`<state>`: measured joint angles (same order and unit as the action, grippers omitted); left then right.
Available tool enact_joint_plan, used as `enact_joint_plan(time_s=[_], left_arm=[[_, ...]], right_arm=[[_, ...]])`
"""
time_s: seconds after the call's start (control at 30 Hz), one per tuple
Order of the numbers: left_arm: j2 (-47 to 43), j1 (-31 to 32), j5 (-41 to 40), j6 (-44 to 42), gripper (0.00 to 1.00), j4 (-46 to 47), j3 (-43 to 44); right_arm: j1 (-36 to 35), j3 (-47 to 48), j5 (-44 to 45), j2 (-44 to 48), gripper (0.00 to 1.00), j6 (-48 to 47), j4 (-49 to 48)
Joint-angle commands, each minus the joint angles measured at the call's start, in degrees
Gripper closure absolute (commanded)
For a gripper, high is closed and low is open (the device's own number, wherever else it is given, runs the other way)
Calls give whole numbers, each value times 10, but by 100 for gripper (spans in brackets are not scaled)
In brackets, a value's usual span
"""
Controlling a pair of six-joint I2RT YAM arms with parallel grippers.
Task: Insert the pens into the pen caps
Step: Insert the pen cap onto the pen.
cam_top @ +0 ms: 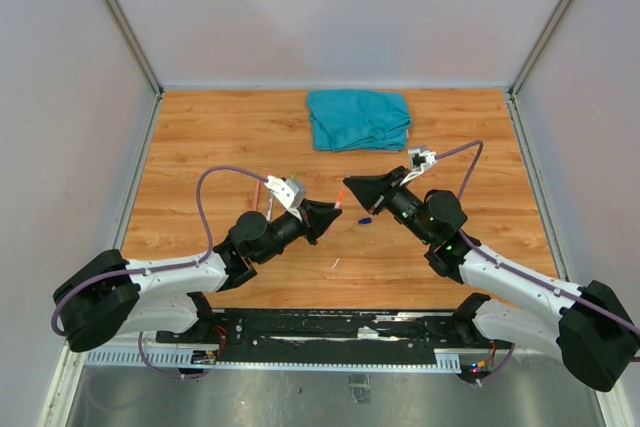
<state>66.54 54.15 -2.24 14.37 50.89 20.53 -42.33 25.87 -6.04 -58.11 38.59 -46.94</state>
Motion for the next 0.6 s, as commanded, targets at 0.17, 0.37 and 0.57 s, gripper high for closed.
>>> enact_joint_plan(time_s=[0.17, 0.37, 0.57], left_arm=[[3, 3, 3, -8, 99, 18, 14], [3, 3, 1, -8, 99, 18, 14], [3, 3, -1, -8, 100, 17, 15]], right_arm=[[-6, 4, -16, -4, 99, -9, -4], [-5, -9, -26, -9, 99, -6, -9], [-5, -27, -32, -6, 99, -6, -7]])
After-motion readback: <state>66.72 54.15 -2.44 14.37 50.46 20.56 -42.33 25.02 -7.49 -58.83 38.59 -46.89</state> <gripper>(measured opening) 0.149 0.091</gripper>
